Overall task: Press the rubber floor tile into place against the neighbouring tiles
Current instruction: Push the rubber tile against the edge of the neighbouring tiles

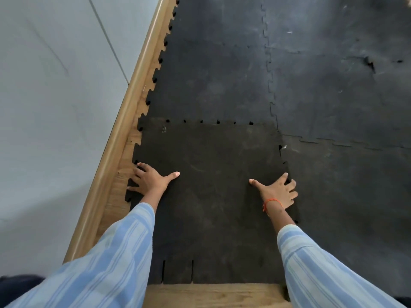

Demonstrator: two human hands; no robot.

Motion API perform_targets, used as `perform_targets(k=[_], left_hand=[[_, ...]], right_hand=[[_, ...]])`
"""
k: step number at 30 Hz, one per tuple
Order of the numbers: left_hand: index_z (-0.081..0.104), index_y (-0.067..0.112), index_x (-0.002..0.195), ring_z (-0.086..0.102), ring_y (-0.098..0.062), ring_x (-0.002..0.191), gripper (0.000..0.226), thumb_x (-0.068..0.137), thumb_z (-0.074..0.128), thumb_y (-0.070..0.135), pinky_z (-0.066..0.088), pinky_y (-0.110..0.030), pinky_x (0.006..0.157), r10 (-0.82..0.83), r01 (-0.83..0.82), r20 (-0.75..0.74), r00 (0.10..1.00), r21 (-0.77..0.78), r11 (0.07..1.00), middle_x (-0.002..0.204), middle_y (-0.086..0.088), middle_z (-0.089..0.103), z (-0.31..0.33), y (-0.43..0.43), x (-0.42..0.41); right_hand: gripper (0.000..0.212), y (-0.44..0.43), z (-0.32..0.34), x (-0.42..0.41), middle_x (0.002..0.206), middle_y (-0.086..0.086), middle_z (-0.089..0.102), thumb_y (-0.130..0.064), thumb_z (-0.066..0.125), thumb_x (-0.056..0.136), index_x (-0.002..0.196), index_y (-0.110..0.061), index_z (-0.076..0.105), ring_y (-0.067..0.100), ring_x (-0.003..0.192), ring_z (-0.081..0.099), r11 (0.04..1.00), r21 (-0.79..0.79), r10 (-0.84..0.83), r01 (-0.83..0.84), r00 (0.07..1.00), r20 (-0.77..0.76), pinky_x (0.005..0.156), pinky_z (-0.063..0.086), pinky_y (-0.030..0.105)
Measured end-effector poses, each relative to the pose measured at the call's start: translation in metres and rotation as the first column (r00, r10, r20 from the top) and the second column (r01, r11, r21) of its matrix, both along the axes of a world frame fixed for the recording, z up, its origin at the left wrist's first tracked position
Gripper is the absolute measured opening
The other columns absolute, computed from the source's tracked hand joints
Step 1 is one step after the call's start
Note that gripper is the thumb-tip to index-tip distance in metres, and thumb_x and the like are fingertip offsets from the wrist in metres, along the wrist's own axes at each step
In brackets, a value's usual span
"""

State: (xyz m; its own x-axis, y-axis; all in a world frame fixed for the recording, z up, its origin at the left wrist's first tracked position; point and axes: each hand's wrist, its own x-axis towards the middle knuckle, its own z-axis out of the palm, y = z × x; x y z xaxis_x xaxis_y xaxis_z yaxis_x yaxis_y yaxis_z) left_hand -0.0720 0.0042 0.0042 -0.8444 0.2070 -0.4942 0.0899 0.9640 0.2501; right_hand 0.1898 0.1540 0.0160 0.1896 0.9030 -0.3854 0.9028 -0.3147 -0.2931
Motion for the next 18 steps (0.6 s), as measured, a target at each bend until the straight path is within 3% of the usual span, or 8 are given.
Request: perform_targets(k=[6,10,18], left_hand=[[0.002,0.007,0.152,0.01,-0.042,0.145,0.131,0.061,0.076,0.066,0.011,-0.062,0.115,-0.013,0.013,-0.014,1.0,-0.002,1.0,0.159,-0.02,0.007,-0.001,-0.003,0.001],[0.003,0.009,0.152,0.011,-0.042,0.145,0.131,0.06,0.075,0.068,0.012,-0.061,0.115,-0.037,0.037,-0.012,0.999,-0.013,0.999,0.159,-0.019,0.006,-0.004,-0.006,-0.001],[0.006,0.01,0.152,0.013,-0.042,0.145,0.13,0.06,0.075,0.069,0.015,-0.061,0.113,-0.076,0.075,-0.052,0.996,-0.031,0.997,0.159,-0.018,0.008,-0.009,-0.011,-0.003]], right_hand=[[0.121,-0.008,0.005,0.01,0.153,0.017,0.027,-0.064,0.076,0.061,0.152,-0.016,0.013,0.042,0.133,0.032,0.989,0.103,-0.086,0.108,0.976,-0.2,0.109,0.028,0.048],[0.123,-0.023,0.005,0.015,0.145,0.022,0.039,-0.066,0.077,0.058,0.152,-0.019,0.012,0.043,0.127,0.036,0.99,0.106,-0.072,0.094,0.979,-0.189,0.106,0.03,0.047],[0.118,-0.032,0.009,0.017,0.142,0.023,0.041,-0.067,0.076,0.058,0.148,-0.015,0.021,0.04,0.13,0.035,0.988,0.133,-0.04,0.073,0.972,-0.233,0.111,0.026,0.046]])
